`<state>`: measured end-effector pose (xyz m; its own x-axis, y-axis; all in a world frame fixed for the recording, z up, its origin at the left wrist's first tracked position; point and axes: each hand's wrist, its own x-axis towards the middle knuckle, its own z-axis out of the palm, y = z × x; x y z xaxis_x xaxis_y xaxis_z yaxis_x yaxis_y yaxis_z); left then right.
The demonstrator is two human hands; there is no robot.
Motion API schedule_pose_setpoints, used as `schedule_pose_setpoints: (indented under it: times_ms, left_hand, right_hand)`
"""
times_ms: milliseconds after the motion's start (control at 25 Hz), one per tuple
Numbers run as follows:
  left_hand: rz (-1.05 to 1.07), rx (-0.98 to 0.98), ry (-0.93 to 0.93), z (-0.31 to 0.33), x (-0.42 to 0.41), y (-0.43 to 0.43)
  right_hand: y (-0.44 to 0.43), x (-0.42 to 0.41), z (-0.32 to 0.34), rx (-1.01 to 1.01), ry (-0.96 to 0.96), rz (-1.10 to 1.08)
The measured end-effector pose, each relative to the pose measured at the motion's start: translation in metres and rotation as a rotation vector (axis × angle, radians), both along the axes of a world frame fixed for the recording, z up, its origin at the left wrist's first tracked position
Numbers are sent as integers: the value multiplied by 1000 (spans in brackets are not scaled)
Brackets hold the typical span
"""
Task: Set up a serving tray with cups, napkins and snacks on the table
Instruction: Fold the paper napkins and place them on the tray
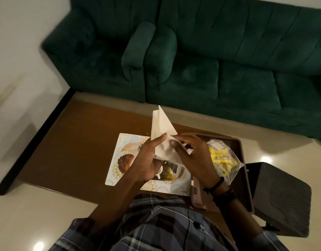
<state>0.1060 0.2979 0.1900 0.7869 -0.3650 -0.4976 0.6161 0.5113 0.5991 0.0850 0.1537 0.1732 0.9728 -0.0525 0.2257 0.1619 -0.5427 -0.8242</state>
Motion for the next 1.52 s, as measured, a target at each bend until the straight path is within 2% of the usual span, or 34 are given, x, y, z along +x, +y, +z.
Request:
schedule_pose_setpoints:
  times_ms: [80,240,320,400,480,640,720,800,880,960,1040,1120,1240,1400,1520]
  left_hand:
    - [13,49,13,-2,0,1]
    - [80,180,88,-8,4,5]
    - [85,264,94,-10,6,7]
    - [75,313,96,-12,7,8]
    - [50,346,87,-11,6,6]
    - [41,412,32,-6,6,0]
    - [33,434,-29,-2,5,-2]
    - [45,450,-147,-4,3,-1]
    - [83,516,-317,-11,2,2]
    - [100,677,-456,-14,2,3]
    - [101,760,-497,-18,3,1]
    - [70,710,-453,-18,4,-2]
    - [99,635,-286,-11,4,-8]
    - [82,443,-4,-7,8,-8]
    - [146,455,-115,-10,8,-7]
  right_hand:
    - [-5,2,-2,150,79,-85]
    - [-18,4,-2,810,347,-254]
    - [-23,4,-3,911,436,-340]
    - [-25,4,-8,913,456,-316]
    - [-22,2,-10,877,479,-186]
    - [-17,0,2,512,413,99]
    - [-14,3,7,383,338,35]
    - [-14,6,1,306,270,-118]
    - [-19,7,-6,343,254,-212]
    - [-21,6,-2,544,253,-196]
    - [-23,5,5,847,319,-150]
    - [-22,6,7,1060,429,-126]
    - [-18,6,4,1036,522,-116]
    - [-16,4,4,940,456,-44]
    - [-16,4,5,839,416,6]
